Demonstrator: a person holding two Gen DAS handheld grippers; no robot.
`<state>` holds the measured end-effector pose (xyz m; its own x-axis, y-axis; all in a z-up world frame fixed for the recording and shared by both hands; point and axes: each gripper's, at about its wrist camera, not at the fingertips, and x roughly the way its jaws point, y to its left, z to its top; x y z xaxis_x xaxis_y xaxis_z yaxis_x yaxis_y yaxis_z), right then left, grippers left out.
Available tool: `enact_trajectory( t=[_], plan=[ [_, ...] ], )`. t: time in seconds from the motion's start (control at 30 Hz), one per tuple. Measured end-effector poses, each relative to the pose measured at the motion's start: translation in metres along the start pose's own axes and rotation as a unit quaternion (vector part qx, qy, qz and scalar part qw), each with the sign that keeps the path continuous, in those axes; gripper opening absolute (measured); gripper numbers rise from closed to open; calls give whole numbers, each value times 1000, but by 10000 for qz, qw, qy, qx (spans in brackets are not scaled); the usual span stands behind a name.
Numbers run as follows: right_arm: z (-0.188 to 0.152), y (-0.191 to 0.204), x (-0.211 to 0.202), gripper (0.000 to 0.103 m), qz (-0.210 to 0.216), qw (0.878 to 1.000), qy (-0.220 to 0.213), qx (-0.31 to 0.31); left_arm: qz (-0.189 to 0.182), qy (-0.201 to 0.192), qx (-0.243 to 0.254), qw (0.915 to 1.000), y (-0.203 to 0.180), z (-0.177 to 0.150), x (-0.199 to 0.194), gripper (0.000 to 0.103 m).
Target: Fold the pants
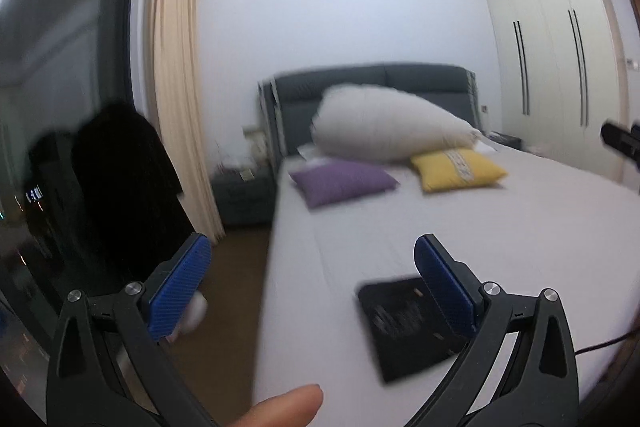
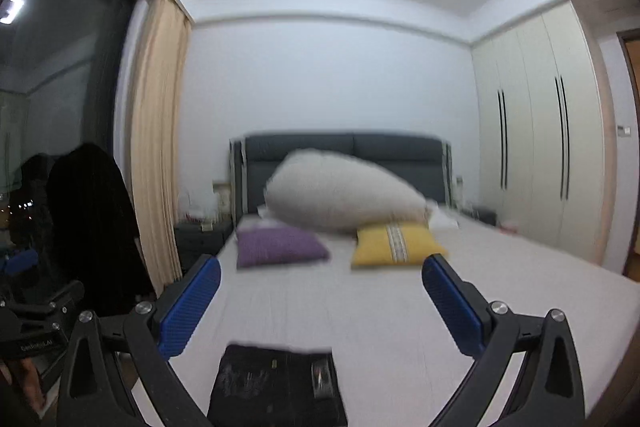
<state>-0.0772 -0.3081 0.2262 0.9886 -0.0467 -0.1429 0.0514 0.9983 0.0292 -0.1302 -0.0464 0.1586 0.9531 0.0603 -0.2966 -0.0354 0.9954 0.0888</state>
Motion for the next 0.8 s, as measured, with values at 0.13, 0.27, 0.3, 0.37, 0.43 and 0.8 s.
enact_trajectory(
  t=[0.13,0.27,0.3,0.37,0.43,0.8],
  plan=[
    [-20,7,-2,103,-46,9974,715,121,-31,901,-322,9954,3,-18,0,103],
    [-47,4,6,103,-365,9884,1438,337,-39,1654,-224,9860,-12,-49,25,103],
    [-53,2,8,103,-440,9851,1613,411,-19,1753,-195,9843,-21,-59,35,103],
    [-68,-1,15,103,-553,9763,2003,597,-71,1950,-202,9806,-27,-75,40,103],
    [-82,-2,10,103,-557,9711,2205,717,-130,2118,-237,9769,-37,-89,53,103],
    [-100,21,4,103,-500,9679,2441,347,-282,2535,-265,9666,-55,-120,109,103]
  ],
)
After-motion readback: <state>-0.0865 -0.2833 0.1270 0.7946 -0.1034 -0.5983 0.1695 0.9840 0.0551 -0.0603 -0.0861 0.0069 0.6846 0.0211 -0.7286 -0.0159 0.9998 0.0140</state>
